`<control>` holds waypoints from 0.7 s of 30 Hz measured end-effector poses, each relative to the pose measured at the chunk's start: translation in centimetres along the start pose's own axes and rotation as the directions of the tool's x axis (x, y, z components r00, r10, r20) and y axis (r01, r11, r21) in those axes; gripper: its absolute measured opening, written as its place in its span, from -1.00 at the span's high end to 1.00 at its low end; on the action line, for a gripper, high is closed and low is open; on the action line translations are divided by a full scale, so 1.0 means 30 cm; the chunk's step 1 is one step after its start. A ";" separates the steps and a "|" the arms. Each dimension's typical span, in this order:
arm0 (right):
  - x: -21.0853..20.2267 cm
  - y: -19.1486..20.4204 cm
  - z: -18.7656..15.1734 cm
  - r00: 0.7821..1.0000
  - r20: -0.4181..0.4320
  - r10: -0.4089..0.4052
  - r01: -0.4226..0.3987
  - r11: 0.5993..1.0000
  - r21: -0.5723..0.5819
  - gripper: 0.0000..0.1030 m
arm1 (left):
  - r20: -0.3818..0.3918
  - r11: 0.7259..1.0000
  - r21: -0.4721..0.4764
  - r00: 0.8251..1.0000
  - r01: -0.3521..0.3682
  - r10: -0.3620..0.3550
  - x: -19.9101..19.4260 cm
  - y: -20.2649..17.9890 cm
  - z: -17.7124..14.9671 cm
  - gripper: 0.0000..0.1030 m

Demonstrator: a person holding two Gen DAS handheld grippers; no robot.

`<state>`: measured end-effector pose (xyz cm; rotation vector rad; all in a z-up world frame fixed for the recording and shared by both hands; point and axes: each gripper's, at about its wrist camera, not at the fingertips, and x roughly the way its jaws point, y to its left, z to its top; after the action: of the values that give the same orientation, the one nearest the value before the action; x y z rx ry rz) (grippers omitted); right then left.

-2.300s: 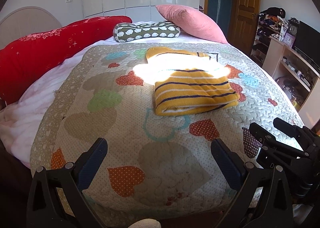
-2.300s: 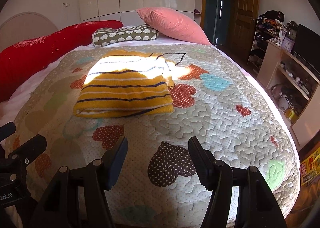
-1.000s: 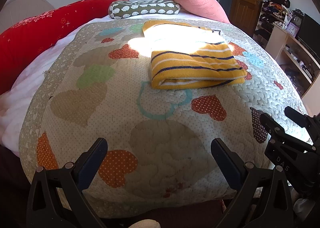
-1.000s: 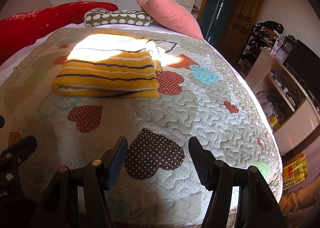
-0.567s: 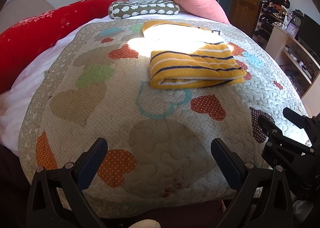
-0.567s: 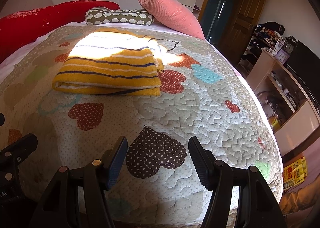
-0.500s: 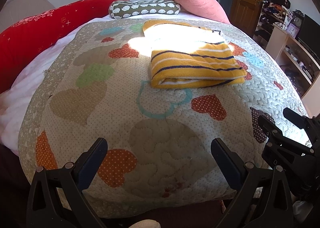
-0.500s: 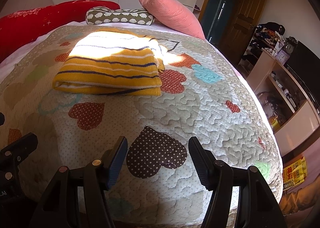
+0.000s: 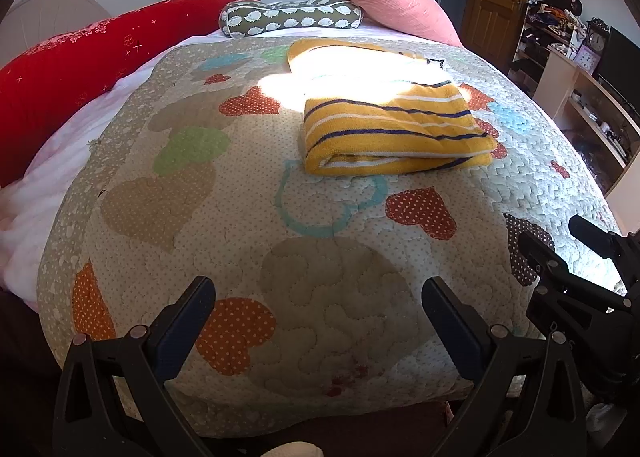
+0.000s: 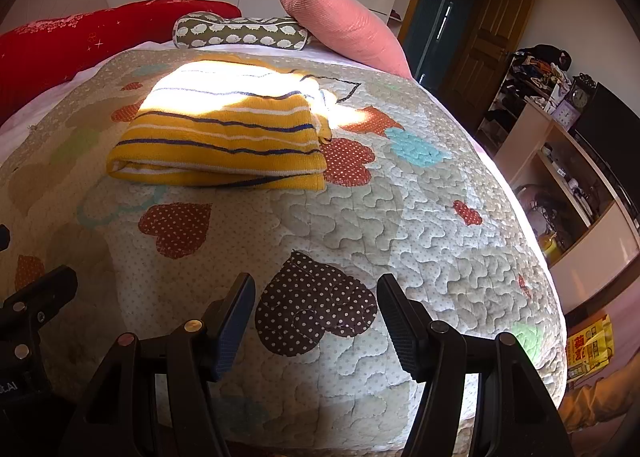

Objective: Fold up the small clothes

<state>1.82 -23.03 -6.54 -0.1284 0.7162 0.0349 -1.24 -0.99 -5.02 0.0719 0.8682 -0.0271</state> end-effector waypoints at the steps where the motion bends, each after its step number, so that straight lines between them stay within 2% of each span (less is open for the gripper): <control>1: 0.000 0.000 0.000 1.000 0.000 0.000 0.000 1.000 0.000 -0.30 | -0.002 1.000 -0.001 1.000 0.000 0.000 0.002 0.002 0.001 -0.99; 21: 0.006 0.005 -0.006 1.000 -0.004 0.005 -0.005 1.000 -0.008 -0.30 | -0.015 1.000 -0.014 1.000 0.007 -0.007 0.015 0.011 -0.007 -0.99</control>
<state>1.82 -22.89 -6.80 -0.1340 0.7206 0.0421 -1.08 -0.65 -5.48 0.0559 0.8839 -0.0266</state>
